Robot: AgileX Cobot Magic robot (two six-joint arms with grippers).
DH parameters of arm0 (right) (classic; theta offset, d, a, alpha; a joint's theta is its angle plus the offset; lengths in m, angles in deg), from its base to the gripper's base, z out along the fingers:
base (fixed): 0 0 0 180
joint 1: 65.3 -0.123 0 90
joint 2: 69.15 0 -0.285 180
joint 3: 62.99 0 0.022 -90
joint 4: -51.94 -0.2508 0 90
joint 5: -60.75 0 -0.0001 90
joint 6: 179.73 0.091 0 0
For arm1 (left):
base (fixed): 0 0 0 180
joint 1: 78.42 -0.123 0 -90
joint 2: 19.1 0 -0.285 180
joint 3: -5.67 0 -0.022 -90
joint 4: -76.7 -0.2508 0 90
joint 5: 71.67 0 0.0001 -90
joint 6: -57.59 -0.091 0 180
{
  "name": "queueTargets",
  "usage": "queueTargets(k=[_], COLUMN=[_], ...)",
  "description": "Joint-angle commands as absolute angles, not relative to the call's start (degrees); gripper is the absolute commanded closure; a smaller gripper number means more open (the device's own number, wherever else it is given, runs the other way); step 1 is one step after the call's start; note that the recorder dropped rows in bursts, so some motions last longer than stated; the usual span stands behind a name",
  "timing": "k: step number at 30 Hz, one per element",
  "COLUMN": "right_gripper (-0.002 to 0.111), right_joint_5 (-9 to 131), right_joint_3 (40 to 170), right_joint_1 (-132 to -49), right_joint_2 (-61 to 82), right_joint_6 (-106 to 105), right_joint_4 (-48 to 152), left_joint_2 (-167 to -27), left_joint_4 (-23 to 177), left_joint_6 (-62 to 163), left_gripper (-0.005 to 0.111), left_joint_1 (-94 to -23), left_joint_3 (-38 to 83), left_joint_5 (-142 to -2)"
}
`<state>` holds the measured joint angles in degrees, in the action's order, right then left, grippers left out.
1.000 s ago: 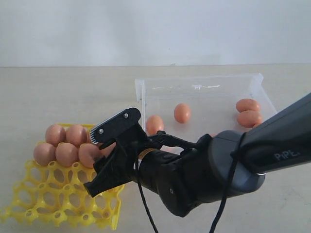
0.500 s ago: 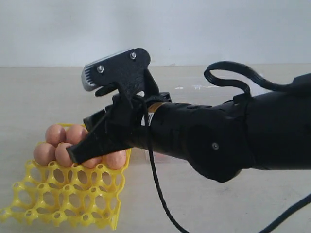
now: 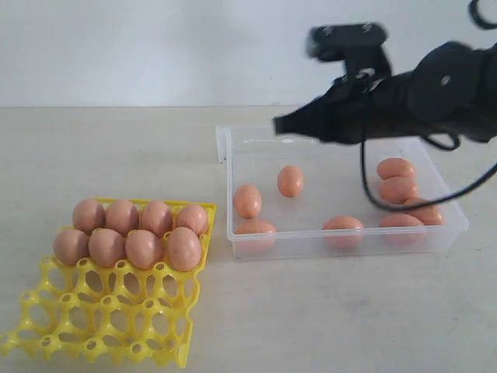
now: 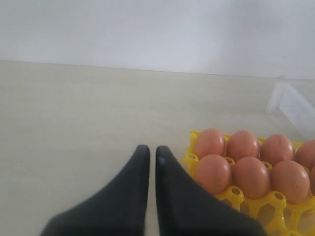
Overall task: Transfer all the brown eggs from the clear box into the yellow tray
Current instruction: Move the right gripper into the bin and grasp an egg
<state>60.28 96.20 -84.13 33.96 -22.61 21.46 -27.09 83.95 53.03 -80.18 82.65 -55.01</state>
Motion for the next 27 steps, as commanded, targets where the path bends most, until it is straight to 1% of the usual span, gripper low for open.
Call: queueTargets(k=[1,3,5,9,12,15,18,21,24,26,27], right_gripper=[0.108,0.108,0.108,0.108,0.108,0.108,0.108,0.108,0.108,0.108,0.108], right_joint_5=[70.71,76.73,82.44,86.2,87.89,95.57,107.83,115.2,116.46,112.47,107.95], right_joint_3=[101.82,102.79,103.24,103.24,103.24,103.24,103.24,102.2,98.19,94.98,93.69], right_joint_1=[-72.24,-70.84,-71.16,-75.17,-79.47,-84.72,-90.08,-95.26,-99.37,-100.96,-101.15], right_joint_2=[38.03,39.59,40.44,40.44,40.44,40.44,39.79,37.63,35.4,34.08,33.65], right_joint_6=[-25.31,-26.35,-30.82,-36.0,-42.45,-50.31,-56.25,-56.69,-51.53,-41.26,-36.2], right_joint_4=[22.02,22.16,25.51,38.74,42.03,36.2,21.35,6.66,2.35,3.46,4.9], left_joint_2=[-26.89,-26.89,-26.89,-26.89,-26.89,-26.89,-26.89,-26.89,-26.89,-26.89,-26.89], left_joint_4=[83.64,83.64,83.64,83.64,83.64,83.64,83.64,83.64,83.64,83.64,83.64], left_joint_6=[53.04,53.04,53.04,53.04,53.04,53.04,53.04,53.04,53.04,53.04,53.04], left_gripper=[0.103,0.103,0.103,0.103,0.103,0.103,0.103,0.103,0.103,0.103,0.103], left_joint_1=[-79.81,-79.81,-79.81,-79.81,-79.81,-79.81,-79.81,-79.81,-79.81,-79.81,-79.81], left_joint_3=[82.88,82.88,82.88,82.88,82.88,82.88,82.88,82.88,82.88,82.88,82.88], left_joint_5=[-55.42,-55.42,-55.42,-55.42,-55.42,-55.42,-55.42,-55.42,-55.42,-55.42,-55.42])
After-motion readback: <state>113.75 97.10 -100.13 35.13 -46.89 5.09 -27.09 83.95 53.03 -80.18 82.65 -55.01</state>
